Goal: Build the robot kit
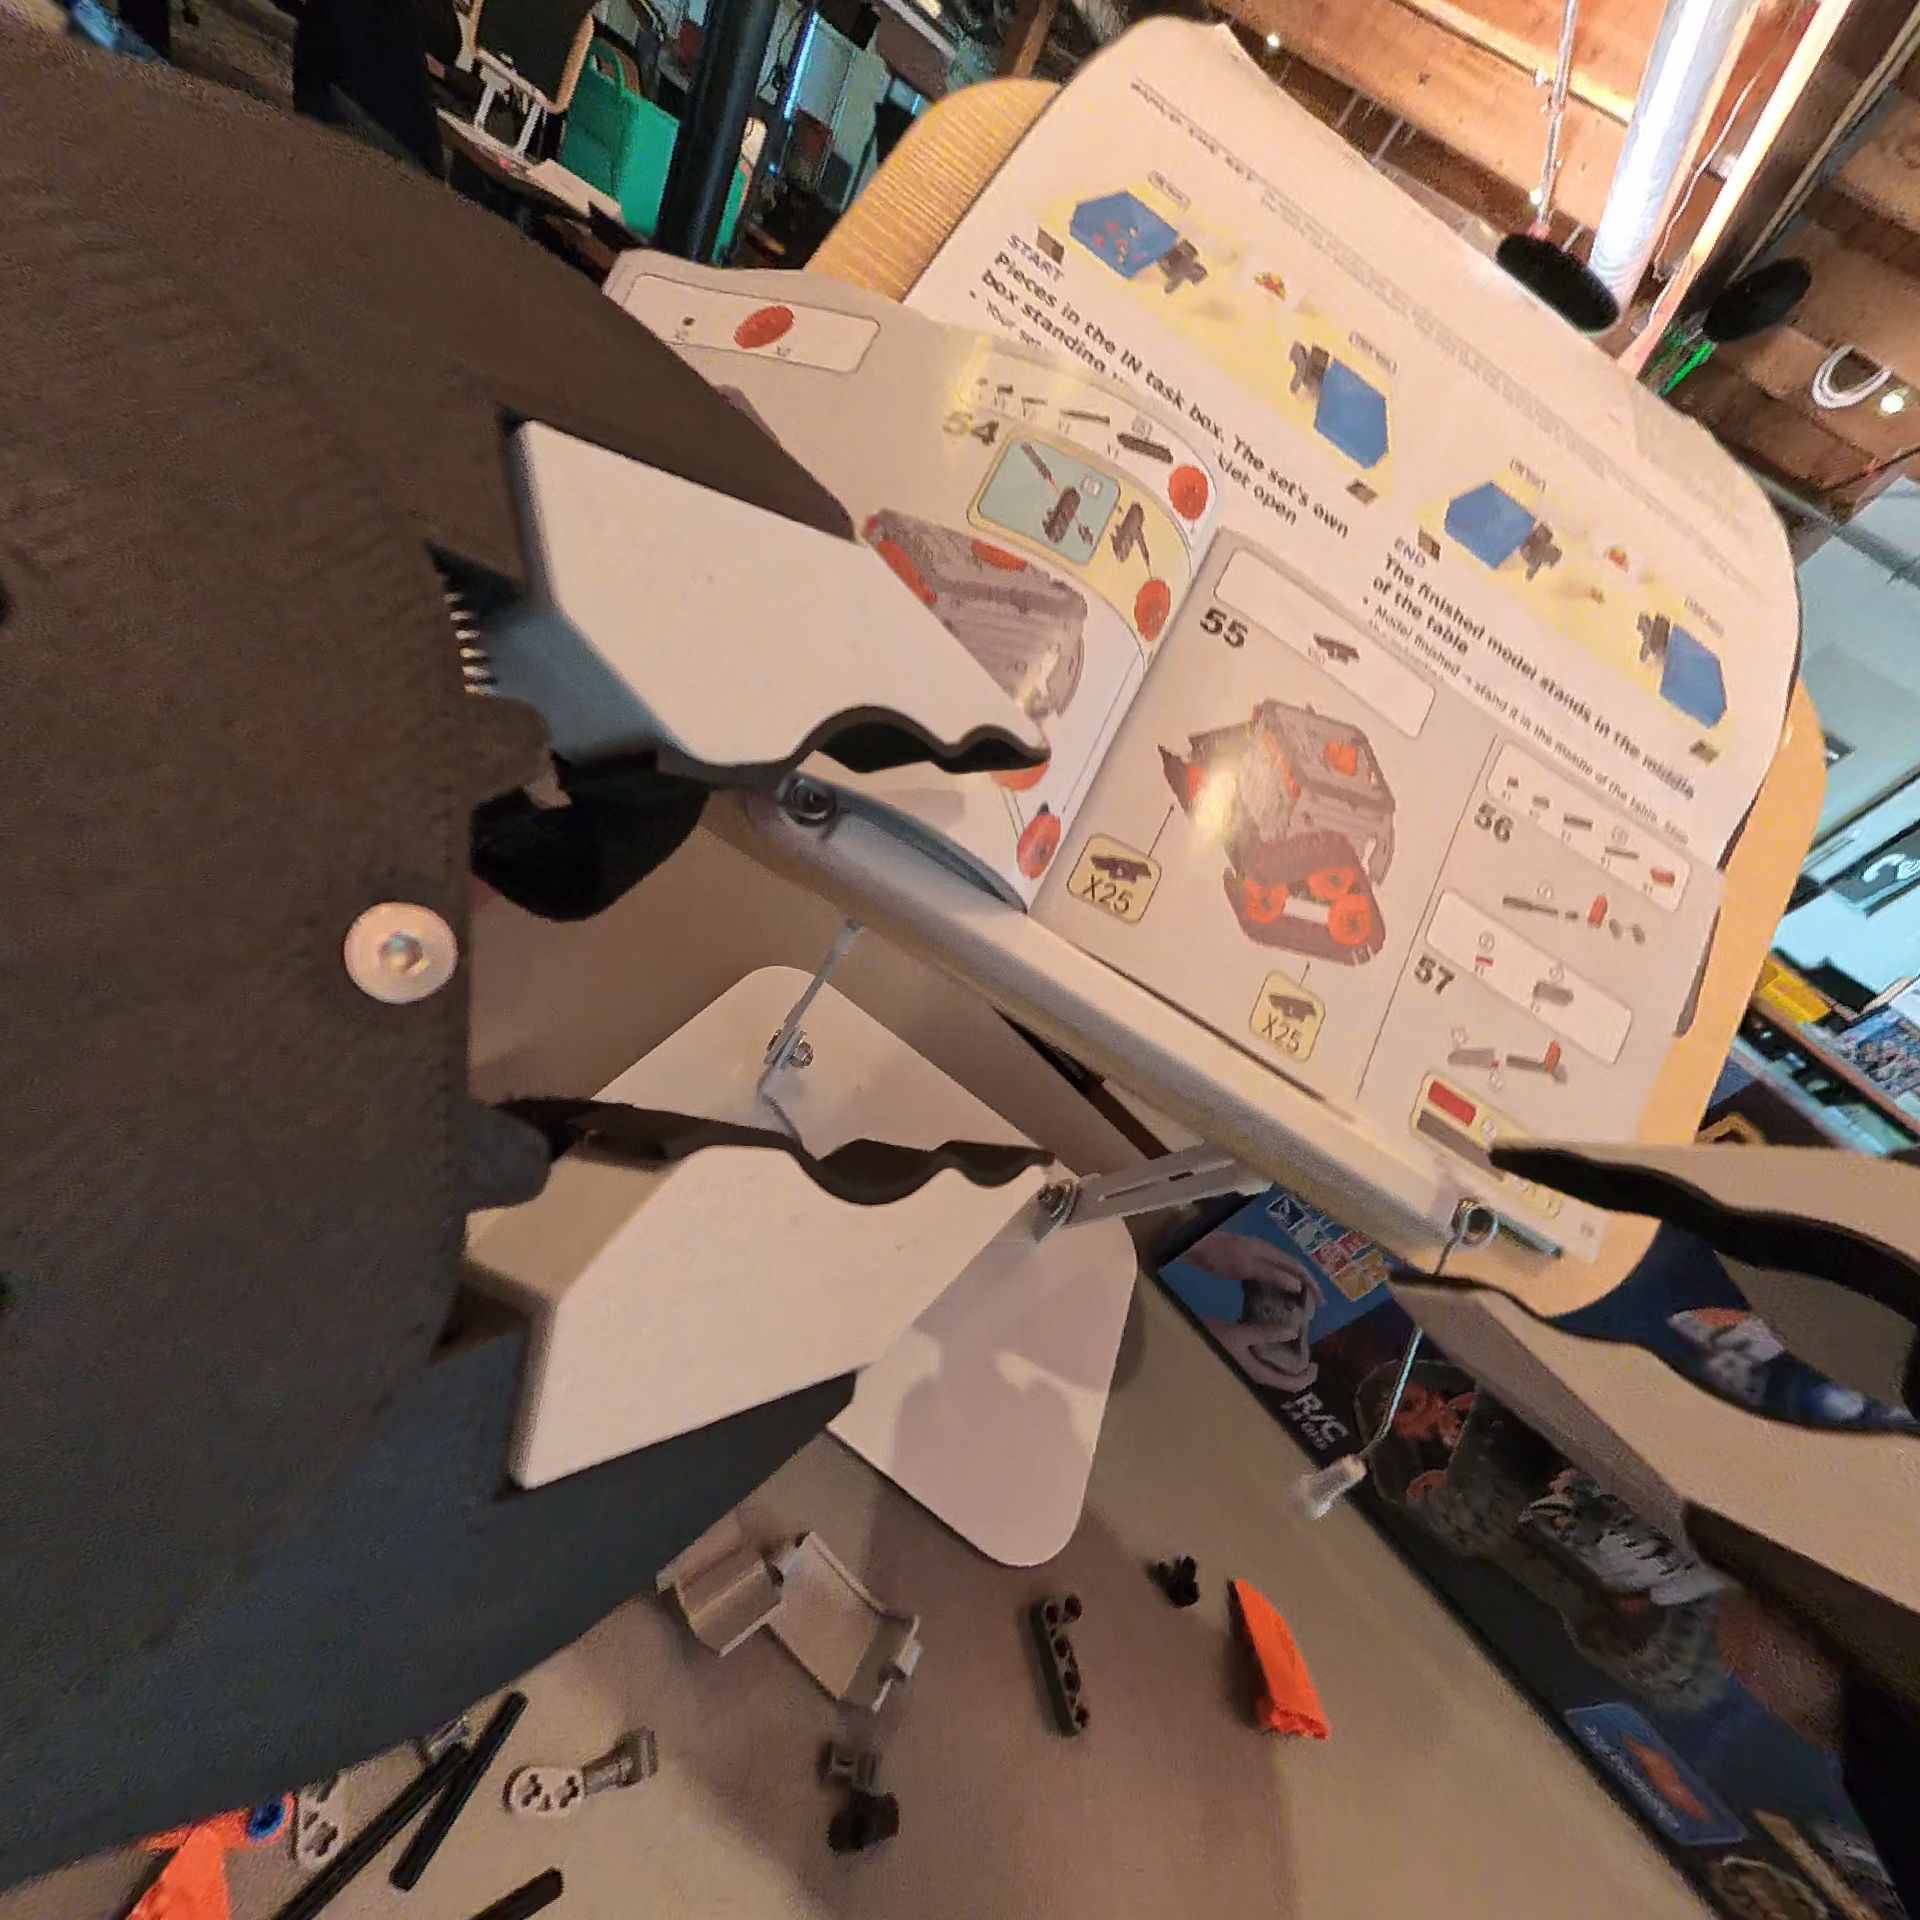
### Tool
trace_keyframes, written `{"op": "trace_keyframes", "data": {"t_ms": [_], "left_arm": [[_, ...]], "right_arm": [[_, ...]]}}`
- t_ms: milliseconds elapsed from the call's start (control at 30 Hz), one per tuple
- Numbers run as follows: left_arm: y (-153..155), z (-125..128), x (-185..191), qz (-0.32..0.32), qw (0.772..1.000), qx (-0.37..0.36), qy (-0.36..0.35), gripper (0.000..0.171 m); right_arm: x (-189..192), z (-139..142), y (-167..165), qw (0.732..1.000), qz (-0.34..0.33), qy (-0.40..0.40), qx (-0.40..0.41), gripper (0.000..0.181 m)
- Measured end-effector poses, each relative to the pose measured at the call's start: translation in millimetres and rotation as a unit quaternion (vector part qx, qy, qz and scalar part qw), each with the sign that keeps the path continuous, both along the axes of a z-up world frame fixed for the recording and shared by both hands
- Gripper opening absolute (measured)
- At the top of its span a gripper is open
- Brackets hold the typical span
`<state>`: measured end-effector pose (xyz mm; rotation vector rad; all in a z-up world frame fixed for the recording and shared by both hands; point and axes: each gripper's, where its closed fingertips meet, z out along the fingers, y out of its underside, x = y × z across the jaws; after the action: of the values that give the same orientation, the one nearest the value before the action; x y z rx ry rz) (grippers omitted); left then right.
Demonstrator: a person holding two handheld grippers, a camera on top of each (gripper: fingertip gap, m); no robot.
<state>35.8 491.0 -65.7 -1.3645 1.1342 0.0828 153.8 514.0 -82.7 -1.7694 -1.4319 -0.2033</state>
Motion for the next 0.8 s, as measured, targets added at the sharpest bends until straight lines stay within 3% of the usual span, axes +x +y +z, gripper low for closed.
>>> {"op": "trace_keyframes", "data": {"t_ms": [133, 300, 433, 700, 800], "left_arm": [[5, -9, 0, 0.010, 1.000, 0.001, 0.026, 0.071], [12, -10, -8, 0.019, 1.000, -0.014, 0.017, 0.071], [21, -9, -22, 0.057, 0.997, 0.001, 0.050, 0.072], [22, -7, -20, 0.047, 0.998, -0.009, 0.028, 0.071], [21, -8, -18, 0.044, 0.999, -0.003, 0.031, 0.070]], "right_arm": [[-6, -6, 10, 0.999, -0.019, 0.000, 0.027, 0.016], [-6, -5, 11, 0.999, -0.030, 0.011, 0.039, 0.016], [-9, -5, 7, 0.999, -0.041, 0.005, 0.034, 0.015], [-19, -3, -5, 0.999, -0.027, 0.041, 0.017, 0.014], [-15, 2, -8, 0.999, -0.027, 0.031, 0.027, 0.024]]}}
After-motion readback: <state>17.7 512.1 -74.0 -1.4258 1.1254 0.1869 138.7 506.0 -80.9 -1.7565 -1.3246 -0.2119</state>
